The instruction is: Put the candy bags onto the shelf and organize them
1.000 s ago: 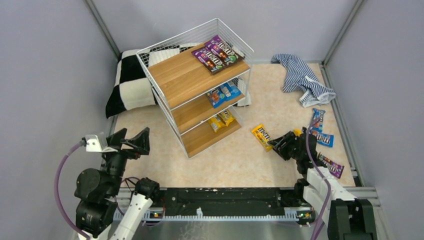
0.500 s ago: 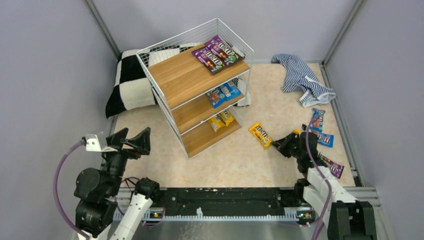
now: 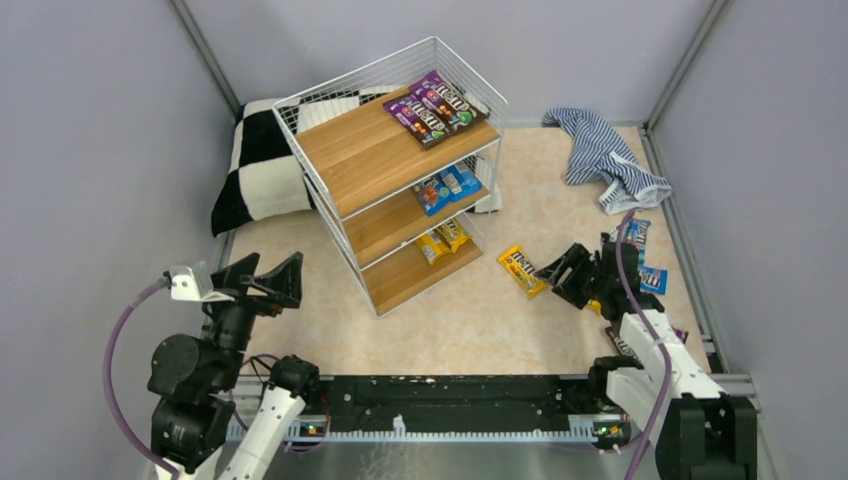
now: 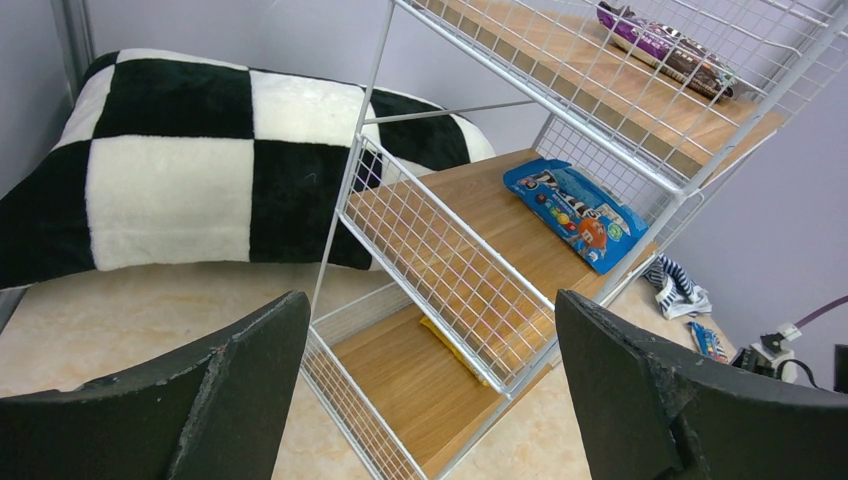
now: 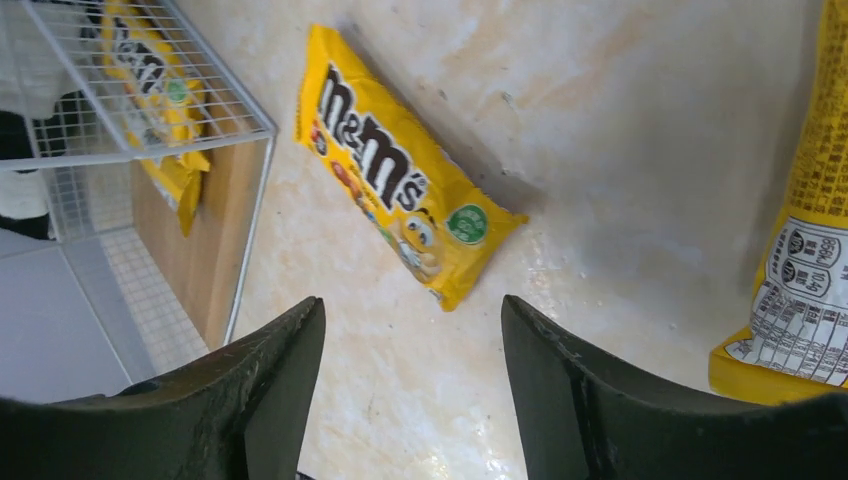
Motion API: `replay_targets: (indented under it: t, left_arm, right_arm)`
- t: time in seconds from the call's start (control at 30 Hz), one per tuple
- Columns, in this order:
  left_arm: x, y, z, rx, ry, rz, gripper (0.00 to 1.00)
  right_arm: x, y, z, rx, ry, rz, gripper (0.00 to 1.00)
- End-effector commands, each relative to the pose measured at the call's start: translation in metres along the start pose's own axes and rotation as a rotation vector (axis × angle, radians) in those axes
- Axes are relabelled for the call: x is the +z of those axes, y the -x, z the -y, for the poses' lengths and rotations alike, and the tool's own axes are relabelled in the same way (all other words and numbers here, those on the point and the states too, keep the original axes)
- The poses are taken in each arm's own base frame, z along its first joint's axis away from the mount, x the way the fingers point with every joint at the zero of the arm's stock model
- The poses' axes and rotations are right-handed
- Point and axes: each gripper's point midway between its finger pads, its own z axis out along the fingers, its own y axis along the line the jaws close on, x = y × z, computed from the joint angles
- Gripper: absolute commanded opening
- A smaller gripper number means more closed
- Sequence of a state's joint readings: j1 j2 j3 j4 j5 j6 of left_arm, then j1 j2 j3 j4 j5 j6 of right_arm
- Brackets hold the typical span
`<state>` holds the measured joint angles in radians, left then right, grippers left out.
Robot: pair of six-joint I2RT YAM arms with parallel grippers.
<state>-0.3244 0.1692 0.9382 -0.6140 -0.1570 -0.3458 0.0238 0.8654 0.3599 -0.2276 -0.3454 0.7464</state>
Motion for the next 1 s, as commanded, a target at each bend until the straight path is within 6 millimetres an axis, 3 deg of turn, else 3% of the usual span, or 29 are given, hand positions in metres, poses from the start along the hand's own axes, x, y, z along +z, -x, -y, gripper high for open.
replay_targets:
  t: [0.0,0.37,0.67,0.97]
  left_arm:
    - [0.006,0.008,0.007,-0.003,-0.023,0.014,0.98]
    - [0.007,0.008,0.008,-0.013,-0.027,0.019,0.98]
    - [0.003,0.012,0.006,-0.007,-0.014,0.025,0.98]
    - [0.004,0.012,0.004,0.002,-0.010,0.026,0.98]
  right_arm:
    - [0.002,0.000,-0.002,0.092,-0.042,-0.046,0.66]
    - [0.026,-0.003,0.013,0.198,-0.060,-0.032,0.63]
    - [0.040,-0.003,0.018,0.237,-0.050,-0.021,0.50]
    - [0.045,0.003,0.015,0.202,-0.005,0.022,0.02]
